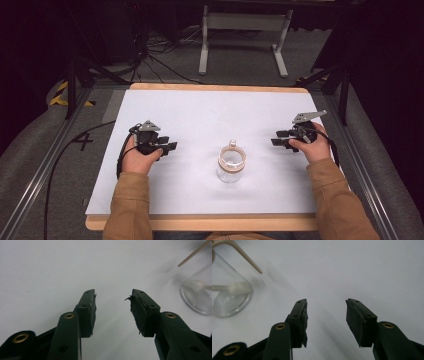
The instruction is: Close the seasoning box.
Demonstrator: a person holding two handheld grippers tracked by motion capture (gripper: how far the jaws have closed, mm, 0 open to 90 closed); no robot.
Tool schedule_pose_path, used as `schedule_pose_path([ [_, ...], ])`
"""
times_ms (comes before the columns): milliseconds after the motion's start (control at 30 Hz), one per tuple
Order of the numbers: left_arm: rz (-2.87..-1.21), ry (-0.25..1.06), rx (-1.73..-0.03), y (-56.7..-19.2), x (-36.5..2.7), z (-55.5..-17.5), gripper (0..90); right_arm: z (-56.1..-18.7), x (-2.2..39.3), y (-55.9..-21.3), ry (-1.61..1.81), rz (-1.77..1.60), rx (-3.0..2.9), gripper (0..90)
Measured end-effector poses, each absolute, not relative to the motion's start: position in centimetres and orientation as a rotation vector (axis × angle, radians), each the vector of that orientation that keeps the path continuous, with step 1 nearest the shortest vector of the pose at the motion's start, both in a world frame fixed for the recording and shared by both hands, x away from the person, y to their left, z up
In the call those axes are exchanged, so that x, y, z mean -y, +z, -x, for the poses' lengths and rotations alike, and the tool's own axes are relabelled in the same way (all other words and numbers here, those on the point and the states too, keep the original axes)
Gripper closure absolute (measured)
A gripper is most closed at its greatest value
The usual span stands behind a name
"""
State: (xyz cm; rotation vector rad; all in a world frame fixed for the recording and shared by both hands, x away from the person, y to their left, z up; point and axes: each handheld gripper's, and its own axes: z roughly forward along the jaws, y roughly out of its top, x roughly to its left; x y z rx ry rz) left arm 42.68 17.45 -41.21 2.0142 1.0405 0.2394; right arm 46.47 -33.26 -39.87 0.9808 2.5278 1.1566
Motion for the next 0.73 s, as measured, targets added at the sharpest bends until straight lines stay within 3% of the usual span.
schedule_pose_path([
  [200, -2.030, 0.195, -1.061, -42.4, -17.7, -43.1, 49.4, -46.8, 33.4, -41.0, 1.140, -0.967, -2.558, 52.2],
  [733, -2.071, 0.166, -1.049, -43.1, -17.4, -43.4, 47.5, -46.6, 33.1, -43.0, 1.108, -0.956, -2.552, 54.5],
])
